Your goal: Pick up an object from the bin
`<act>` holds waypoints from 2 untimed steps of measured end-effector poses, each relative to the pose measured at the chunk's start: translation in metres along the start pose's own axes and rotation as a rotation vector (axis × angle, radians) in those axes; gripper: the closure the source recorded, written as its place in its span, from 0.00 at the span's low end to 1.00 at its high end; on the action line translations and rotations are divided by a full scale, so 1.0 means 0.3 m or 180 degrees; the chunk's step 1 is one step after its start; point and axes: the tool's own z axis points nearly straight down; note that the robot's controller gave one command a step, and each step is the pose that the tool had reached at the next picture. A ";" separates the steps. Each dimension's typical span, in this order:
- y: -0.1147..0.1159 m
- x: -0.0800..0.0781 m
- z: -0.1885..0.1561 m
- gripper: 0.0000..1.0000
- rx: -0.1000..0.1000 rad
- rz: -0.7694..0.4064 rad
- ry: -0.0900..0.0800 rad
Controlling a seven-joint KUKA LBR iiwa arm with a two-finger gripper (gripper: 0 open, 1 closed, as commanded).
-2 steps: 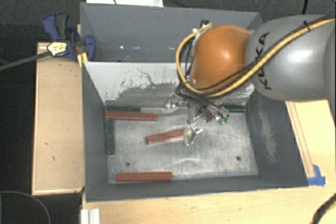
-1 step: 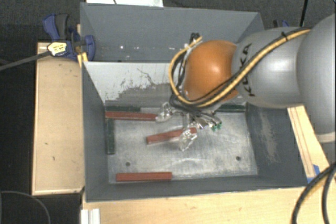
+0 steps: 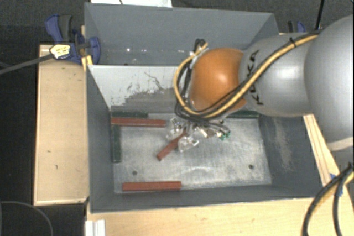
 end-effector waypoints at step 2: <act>0.000 0.000 -0.004 1.00 -0.0003 0.0005 0.0008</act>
Offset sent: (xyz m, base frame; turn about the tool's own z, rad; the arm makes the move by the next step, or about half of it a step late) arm 0.0002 0.0000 0.0100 0.0000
